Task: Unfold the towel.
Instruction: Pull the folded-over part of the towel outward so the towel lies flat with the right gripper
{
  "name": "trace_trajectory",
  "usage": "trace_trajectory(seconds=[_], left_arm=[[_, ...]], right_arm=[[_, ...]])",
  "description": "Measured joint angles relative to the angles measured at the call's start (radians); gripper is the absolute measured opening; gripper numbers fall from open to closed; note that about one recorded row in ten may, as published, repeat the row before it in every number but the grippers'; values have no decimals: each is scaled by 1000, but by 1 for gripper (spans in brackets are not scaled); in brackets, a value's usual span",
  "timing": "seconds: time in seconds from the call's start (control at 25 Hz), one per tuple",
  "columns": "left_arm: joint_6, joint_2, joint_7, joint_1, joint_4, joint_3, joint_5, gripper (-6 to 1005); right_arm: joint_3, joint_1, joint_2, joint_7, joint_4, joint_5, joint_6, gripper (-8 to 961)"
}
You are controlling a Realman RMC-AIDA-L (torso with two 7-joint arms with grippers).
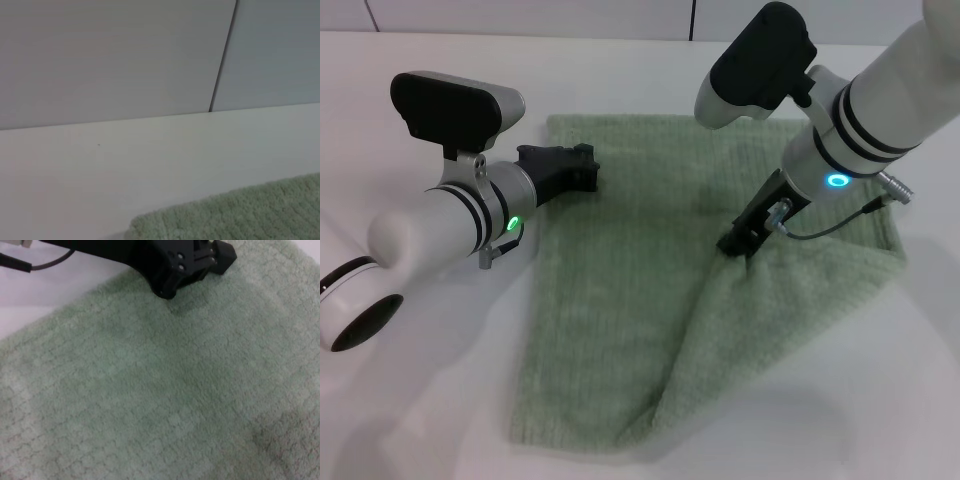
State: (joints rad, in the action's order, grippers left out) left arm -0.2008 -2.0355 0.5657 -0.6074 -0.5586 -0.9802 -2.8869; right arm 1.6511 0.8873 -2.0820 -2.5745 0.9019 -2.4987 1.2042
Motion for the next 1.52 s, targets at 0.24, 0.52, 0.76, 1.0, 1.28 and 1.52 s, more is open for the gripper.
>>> trace_trajectory(seconds=[0.24, 0.52, 0.76, 1.0, 1.28, 1.52], left_arm=[[0, 0, 0, 0, 0, -1, 0, 0], [0, 0, 0, 0, 0, -1, 0, 0], [0, 0, 0, 3, -2, -2, 0, 1], [0, 0, -7, 4, -1, -5, 0, 1], [0, 0, -14, 5, -5, -8, 0, 1], [0, 0, -14, 5, -8, -8, 0, 1]], right_arm=[[-1, 6, 2, -13, -11, -4, 1, 180], [-2, 8, 4, -13, -8, -6, 20, 94], [8, -20, 2, -14, 116, -25, 106, 39], [10, -80, 1, -51, 310, -62, 239, 37], [10, -114, 0, -77, 482, -95, 418, 37], [10, -138, 0, -85, 616, -97, 551, 38]])
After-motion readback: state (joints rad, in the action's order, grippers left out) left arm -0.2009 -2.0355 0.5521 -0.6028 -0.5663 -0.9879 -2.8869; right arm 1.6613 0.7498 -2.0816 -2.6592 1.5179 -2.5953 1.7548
